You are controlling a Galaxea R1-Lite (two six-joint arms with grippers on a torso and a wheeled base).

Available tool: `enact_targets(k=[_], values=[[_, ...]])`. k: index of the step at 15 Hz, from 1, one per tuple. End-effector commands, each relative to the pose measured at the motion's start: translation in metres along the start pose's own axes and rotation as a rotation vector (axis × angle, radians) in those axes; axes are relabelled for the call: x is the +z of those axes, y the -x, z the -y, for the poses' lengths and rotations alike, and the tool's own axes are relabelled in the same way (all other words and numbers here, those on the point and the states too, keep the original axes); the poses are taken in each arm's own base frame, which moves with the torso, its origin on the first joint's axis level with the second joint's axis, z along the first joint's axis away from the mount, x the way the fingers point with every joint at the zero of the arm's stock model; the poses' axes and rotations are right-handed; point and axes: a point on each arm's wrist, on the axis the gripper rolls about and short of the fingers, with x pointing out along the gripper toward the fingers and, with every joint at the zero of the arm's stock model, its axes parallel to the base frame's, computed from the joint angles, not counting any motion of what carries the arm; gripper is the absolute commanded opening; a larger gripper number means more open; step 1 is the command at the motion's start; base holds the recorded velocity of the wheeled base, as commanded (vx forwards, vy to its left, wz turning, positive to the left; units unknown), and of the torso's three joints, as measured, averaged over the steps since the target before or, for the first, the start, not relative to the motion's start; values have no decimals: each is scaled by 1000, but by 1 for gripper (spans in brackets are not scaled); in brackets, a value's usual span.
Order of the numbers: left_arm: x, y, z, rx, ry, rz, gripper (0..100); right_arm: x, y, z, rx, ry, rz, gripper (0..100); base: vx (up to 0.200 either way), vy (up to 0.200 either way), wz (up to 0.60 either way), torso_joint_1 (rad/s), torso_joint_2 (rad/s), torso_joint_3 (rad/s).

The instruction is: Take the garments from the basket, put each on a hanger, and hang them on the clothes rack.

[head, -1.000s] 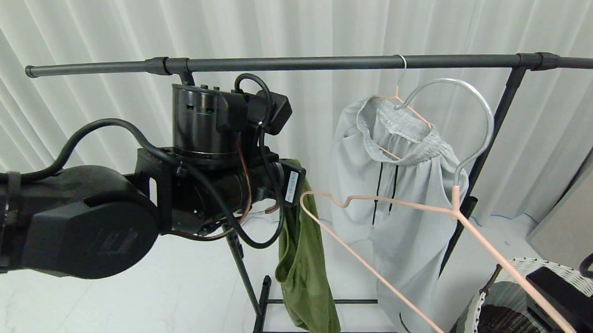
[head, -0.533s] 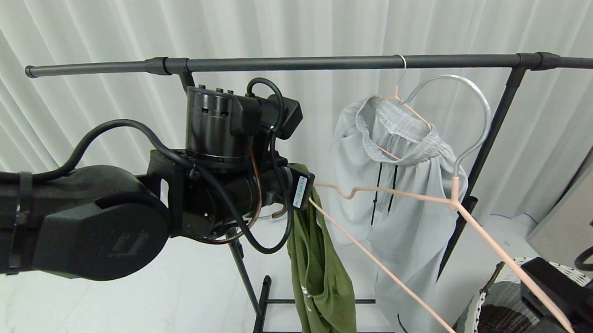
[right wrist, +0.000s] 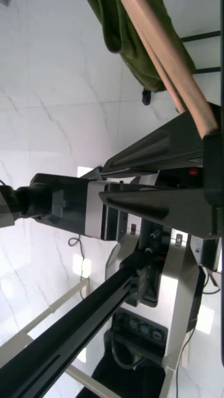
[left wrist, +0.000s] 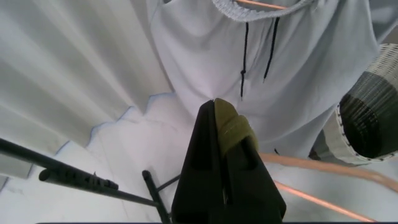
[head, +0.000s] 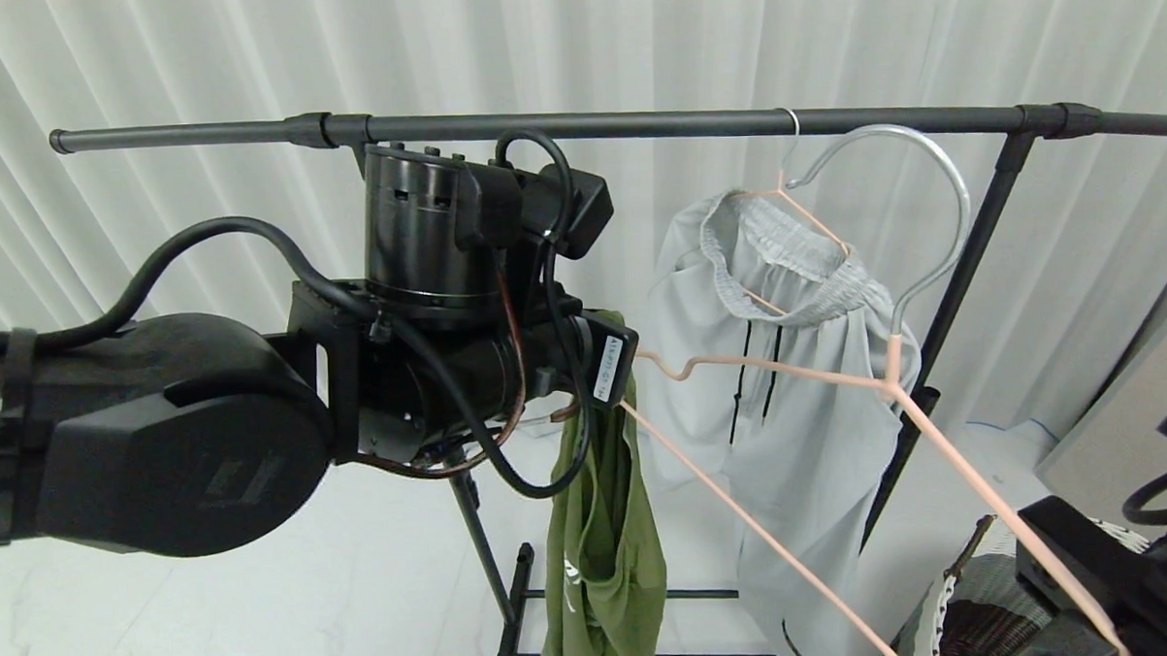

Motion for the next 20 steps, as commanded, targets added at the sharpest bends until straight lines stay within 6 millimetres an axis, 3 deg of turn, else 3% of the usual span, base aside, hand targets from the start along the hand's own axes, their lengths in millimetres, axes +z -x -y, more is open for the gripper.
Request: enact_targets(k=[1, 11, 20], values=[[5, 6, 4, -14, -1, 22, 0, 0, -3, 5, 2, -11, -8, 0, 0, 0, 0, 0, 0, 0], [21, 32, 15, -60, -4, 94, 0, -8, -14, 49, -71, -29, 11, 0, 0, 0, 0, 0, 0, 0], [29, 36, 20, -77, -3, 125, 0, -16, -23, 83, -95, -50, 18, 0, 0, 0, 0, 0, 0, 0]])
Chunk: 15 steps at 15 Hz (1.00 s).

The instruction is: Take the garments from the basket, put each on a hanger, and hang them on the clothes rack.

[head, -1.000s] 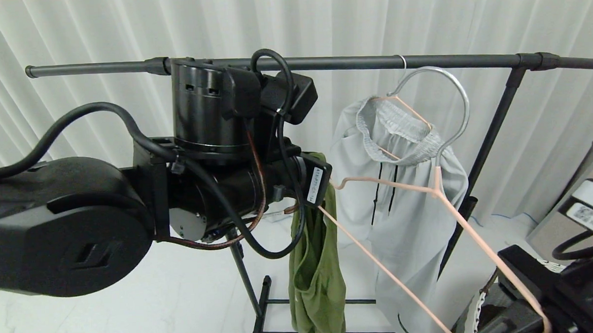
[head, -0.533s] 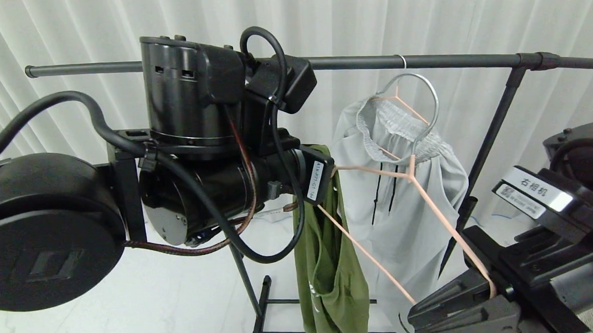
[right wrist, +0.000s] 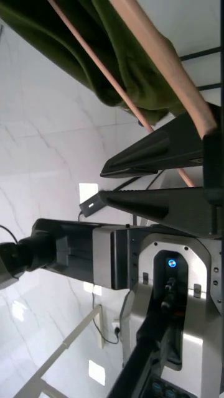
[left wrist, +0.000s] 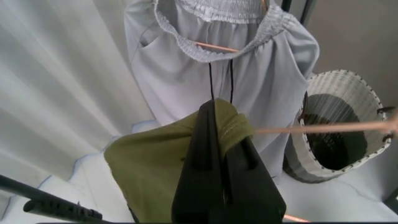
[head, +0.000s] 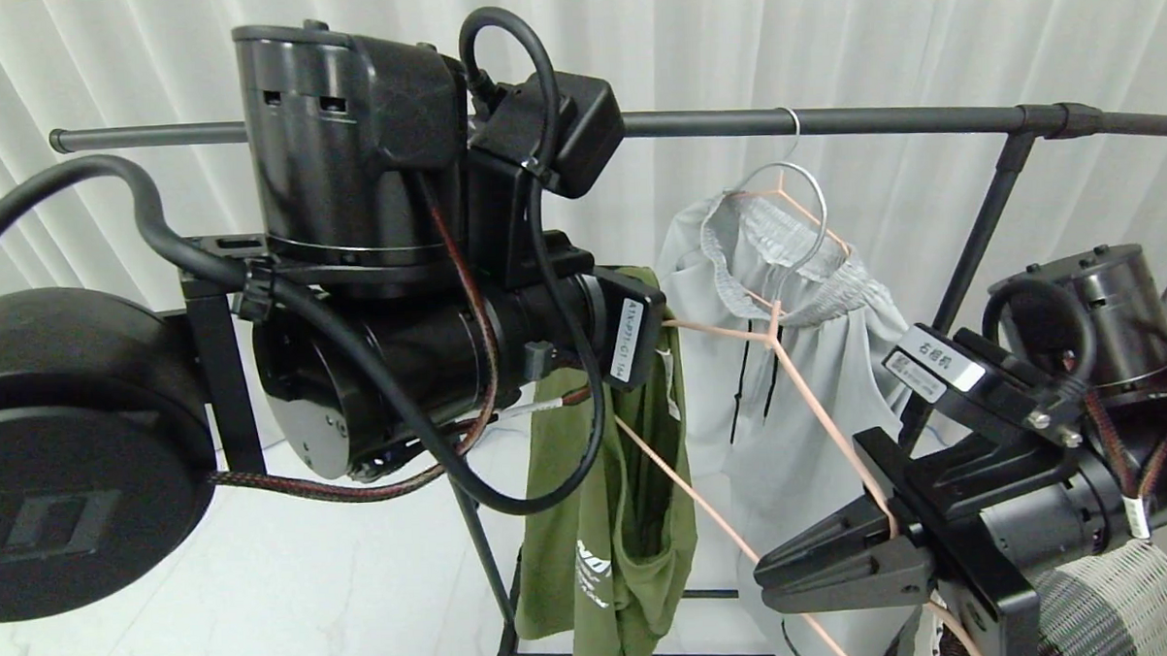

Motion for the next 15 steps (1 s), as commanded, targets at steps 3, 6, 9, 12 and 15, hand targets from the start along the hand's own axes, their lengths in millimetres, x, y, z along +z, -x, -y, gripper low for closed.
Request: enact_targets(k=[3, 6, 9, 12, 15], values=[[5, 1, 6, -18, 0, 17, 0, -3, -5, 10, -2, -24, -12, 0, 0, 0, 0, 0, 0, 0], [7, 4, 10, -31, -1, 25, 0, -6, -8, 15, -4, -39, -21, 0, 0, 0, 0, 0, 0, 0], [7, 7, 17, -53, -5, 27, 0, -5, -9, 21, -8, -41, -20, 0, 0, 0, 0, 0, 0, 0], [5, 15, 21, -72, -9, 26, 0, -3, -7, 30, -34, -29, -5, 0, 0, 0, 0, 0, 0, 0], [3, 20, 21, -72, -12, 23, 0, 0, -6, 33, -52, 8, 19, 0, 0, 0, 0, 0, 0, 0]])
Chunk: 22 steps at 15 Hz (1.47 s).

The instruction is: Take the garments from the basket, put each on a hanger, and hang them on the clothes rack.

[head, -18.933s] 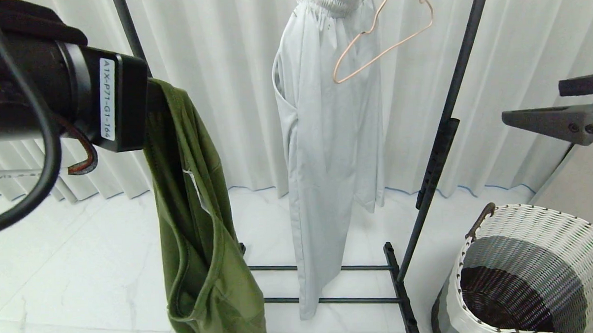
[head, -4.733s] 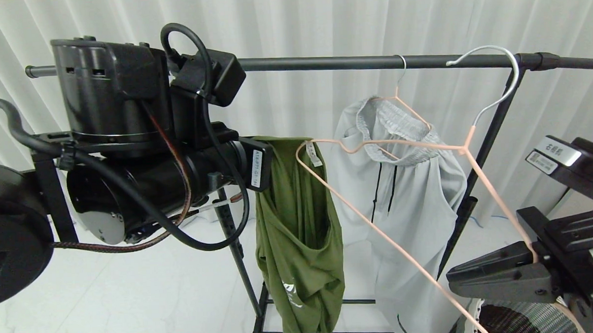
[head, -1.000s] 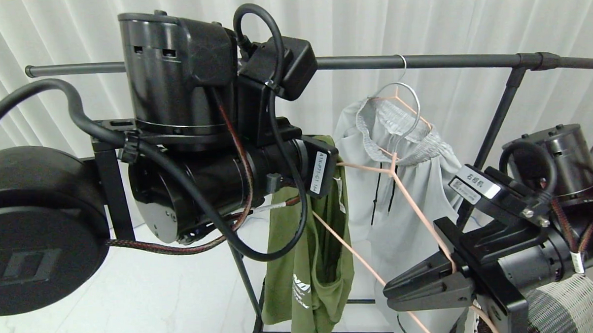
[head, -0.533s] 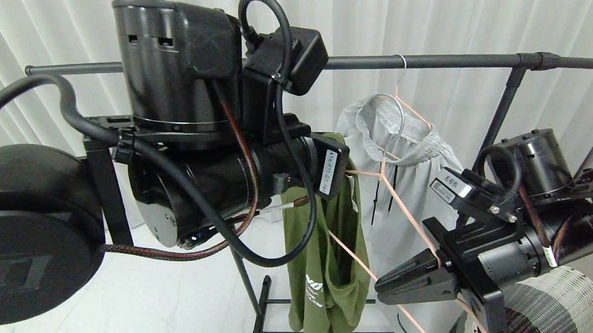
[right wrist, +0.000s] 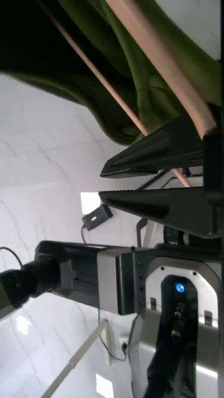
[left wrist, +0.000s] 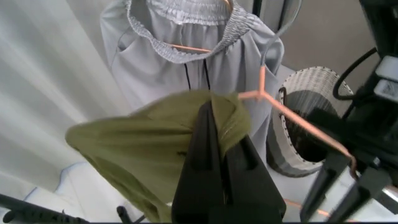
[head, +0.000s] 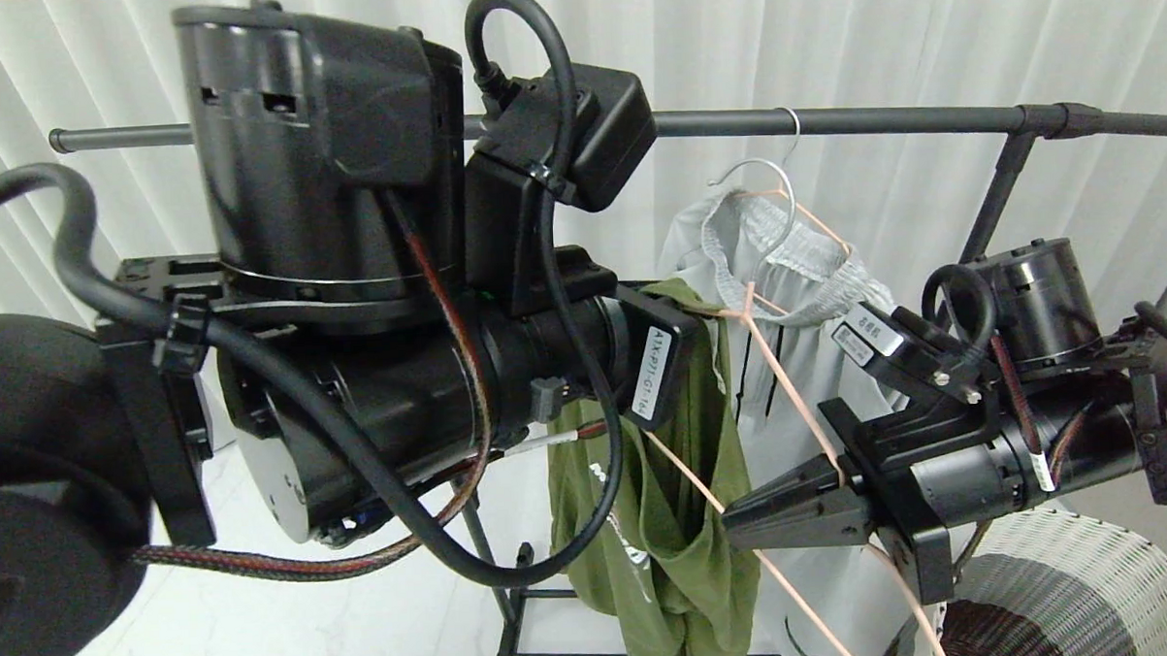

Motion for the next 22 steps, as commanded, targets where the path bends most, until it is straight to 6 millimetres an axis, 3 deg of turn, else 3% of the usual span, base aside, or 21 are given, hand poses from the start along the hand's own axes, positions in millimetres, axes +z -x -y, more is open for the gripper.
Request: enact_targets(k=[1, 6, 13, 14, 22], values=[[1, 4, 0, -1, -1, 6, 0, 0, 0, 1, -3, 5, 4, 0, 0, 0, 0, 0, 0, 0], [-17, 2, 7, -19, -16, -52, 0, 6, 4, -3, -14, 91, 21, 0, 0, 0, 0, 0, 0, 0], [-21, 0, 7, -26, -22, -66, 0, 14, 6, -5, -18, 166, 37, 0, 0, 0, 0, 0, 0, 0], [-21, 1, 8, -27, -22, -66, 100, 14, 6, -5, -19, 175, 37, 0, 0, 0, 0, 0, 0, 0], [-42, 0, 7, -13, -17, -72, 100, 10, 8, 0, -37, 326, 21, 0, 0, 0, 0, 0, 0, 0]])
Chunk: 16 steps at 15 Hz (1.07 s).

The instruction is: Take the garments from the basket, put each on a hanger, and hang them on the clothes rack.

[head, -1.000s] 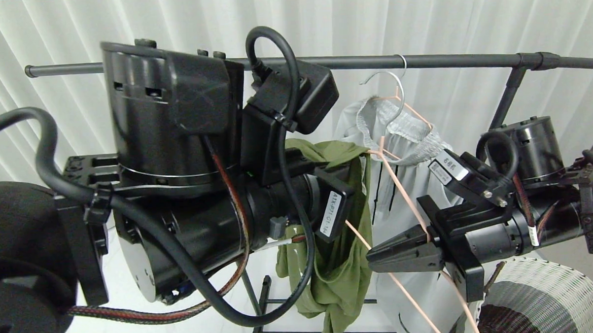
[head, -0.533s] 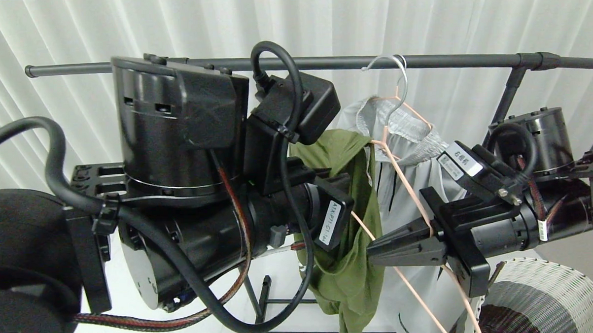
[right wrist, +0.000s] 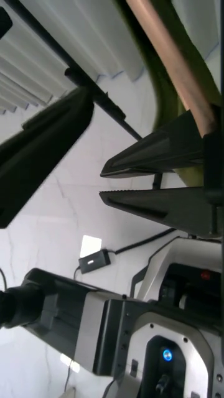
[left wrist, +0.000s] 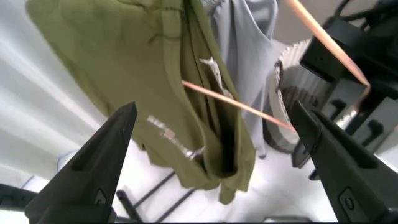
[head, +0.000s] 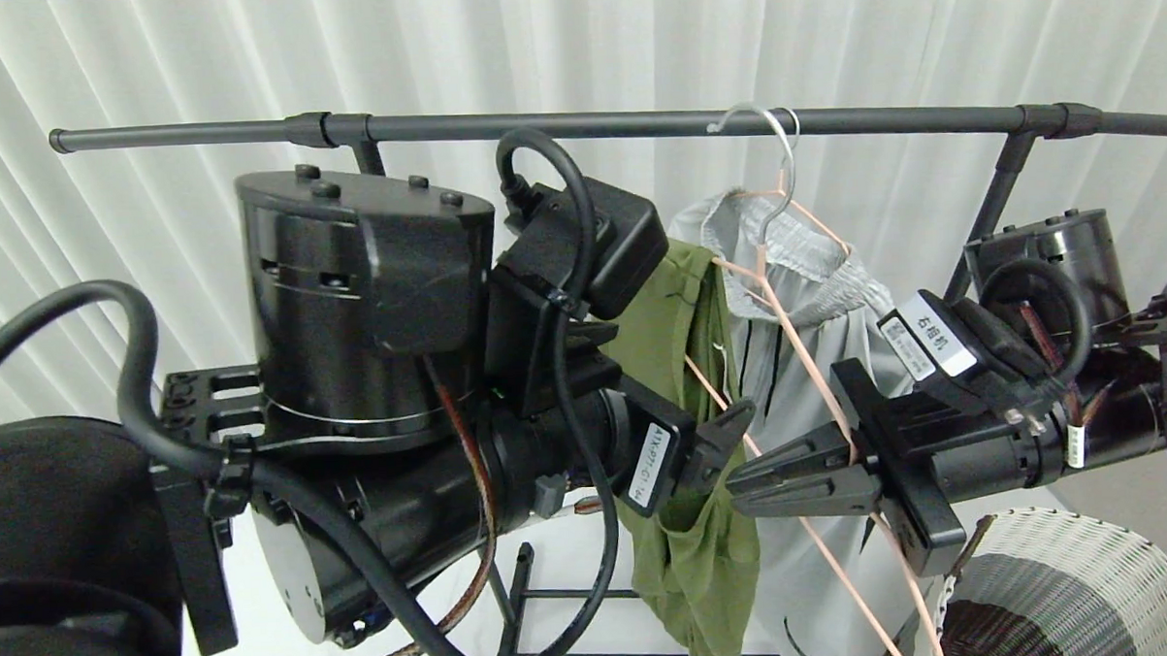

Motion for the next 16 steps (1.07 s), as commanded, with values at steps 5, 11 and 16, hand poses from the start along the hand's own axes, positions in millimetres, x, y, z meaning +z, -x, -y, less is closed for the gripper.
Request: enact_targets(k=[5, 11, 16], values=[[-31, 1, -53, 33, -155, 92, 100, -3, 0, -2, 11, -3, -2, 0, 0, 0, 0, 0, 0, 0], [-37, 35, -92, -73, -427, 185, 100, -2, -1, -26, 72, -22, -10, 0, 0, 0, 0, 0, 0, 0], [-32, 52, -61, -251, -437, 206, 100, -5, -7, -71, 206, -27, -16, 0, 0, 0, 0, 0, 0, 0]])
